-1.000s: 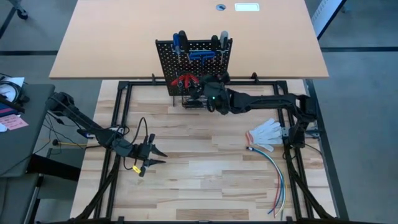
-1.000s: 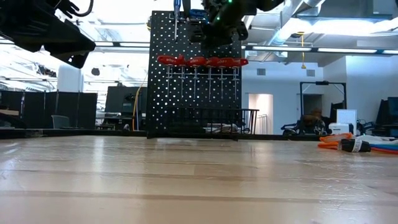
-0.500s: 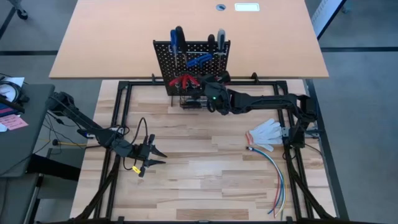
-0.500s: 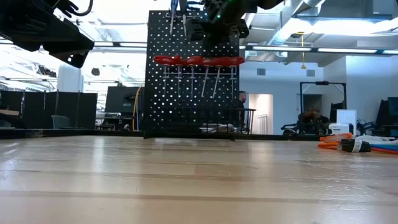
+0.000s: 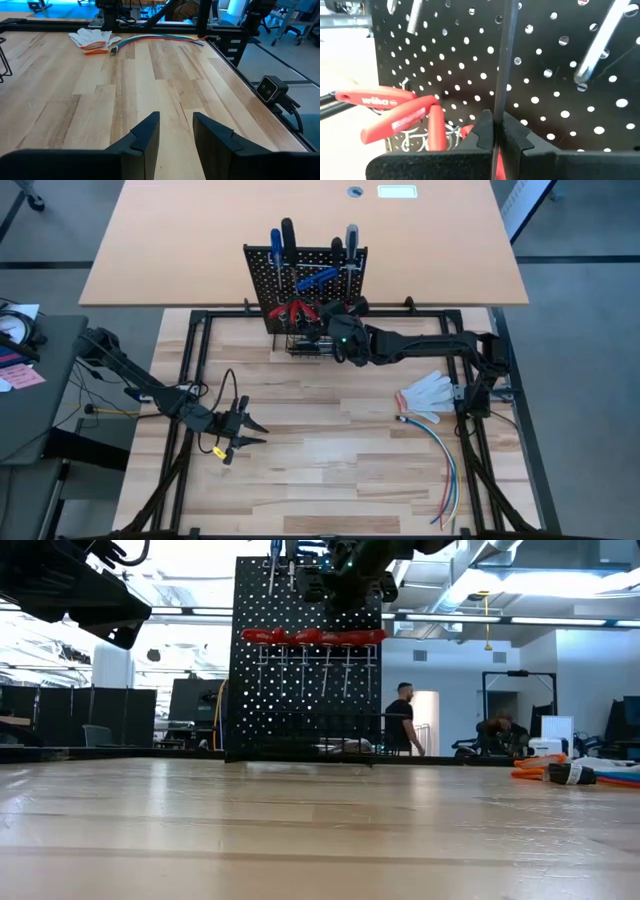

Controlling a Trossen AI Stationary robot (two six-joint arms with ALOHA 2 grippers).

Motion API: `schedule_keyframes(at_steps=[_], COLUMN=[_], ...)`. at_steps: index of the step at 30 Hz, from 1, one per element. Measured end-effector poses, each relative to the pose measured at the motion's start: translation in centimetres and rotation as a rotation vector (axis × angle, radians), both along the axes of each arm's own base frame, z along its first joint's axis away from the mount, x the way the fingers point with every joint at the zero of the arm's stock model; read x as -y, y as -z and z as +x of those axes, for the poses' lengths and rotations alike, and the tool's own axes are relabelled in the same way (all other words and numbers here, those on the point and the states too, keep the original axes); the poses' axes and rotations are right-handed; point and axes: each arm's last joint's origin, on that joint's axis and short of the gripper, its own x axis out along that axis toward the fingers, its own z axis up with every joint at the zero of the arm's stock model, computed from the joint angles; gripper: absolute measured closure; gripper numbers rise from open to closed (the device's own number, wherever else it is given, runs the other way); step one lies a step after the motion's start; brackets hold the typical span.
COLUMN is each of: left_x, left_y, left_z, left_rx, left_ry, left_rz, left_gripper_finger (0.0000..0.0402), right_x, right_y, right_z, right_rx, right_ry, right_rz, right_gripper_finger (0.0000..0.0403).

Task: Hang tools onto peg board
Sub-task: Hang the blue pick tool on the pegboard

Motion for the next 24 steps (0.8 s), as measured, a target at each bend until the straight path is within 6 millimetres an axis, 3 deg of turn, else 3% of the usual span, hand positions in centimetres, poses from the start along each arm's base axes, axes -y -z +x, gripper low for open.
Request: schedule_keyframes(at_steps=[18, 24], left_x=[-0.1, -0.1], left_y=[0.0, 0.0], left_z=[0.0, 0.0], left_rx=[0.002, 0.005], left_ry=[-0.024, -0.041], left_rz=[0.005, 0.012], left_gripper_finger=[0.0291, 0.0291], right_x=[-1.7, -3.3], right_y=[-1.0, -1.0], right_z=[0.5, 0.5], right_rx=[0.166, 0.195], right_ry=[-0.019, 0.037], right_rz=[0.005, 0.001], right_gripper_finger=[0.0389, 0.0389])
